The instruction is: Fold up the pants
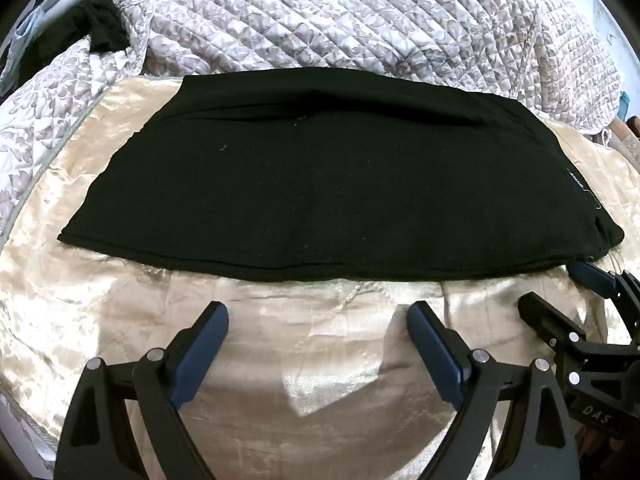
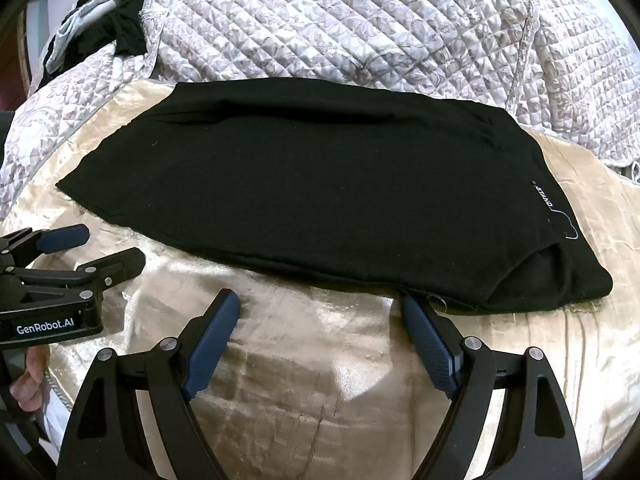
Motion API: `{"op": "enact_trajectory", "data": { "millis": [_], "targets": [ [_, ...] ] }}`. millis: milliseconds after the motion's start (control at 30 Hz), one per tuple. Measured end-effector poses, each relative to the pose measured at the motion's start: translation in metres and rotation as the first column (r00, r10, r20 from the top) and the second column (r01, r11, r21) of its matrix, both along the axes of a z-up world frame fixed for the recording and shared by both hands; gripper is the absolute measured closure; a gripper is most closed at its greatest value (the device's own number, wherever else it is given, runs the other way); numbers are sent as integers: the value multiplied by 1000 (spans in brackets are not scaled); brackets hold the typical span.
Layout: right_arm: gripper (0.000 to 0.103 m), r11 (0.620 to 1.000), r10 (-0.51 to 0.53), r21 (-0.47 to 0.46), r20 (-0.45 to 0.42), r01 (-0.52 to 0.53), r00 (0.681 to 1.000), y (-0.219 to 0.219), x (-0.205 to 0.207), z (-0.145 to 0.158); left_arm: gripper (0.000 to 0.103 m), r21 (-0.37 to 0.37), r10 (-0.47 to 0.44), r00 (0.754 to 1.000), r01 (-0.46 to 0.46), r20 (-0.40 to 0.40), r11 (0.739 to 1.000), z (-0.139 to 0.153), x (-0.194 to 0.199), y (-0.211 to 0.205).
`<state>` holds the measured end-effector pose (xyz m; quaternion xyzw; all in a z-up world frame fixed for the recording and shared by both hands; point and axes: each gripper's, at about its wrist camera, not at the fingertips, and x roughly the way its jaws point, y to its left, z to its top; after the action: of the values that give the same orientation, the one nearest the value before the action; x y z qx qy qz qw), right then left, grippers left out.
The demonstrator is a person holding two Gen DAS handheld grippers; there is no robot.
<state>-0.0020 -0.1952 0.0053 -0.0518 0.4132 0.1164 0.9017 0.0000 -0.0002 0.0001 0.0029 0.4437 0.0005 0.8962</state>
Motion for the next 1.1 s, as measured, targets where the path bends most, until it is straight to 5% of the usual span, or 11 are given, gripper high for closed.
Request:
{"op": "enact_trajectory", "data": {
  "millis": [1100],
  "targets": [
    [19, 1000, 2, -4, -8, -2, 1000, 0, 0, -1, 8, -4, -1, 1000, 1, -9, 1000, -1, 1, -1]
  ]
}}
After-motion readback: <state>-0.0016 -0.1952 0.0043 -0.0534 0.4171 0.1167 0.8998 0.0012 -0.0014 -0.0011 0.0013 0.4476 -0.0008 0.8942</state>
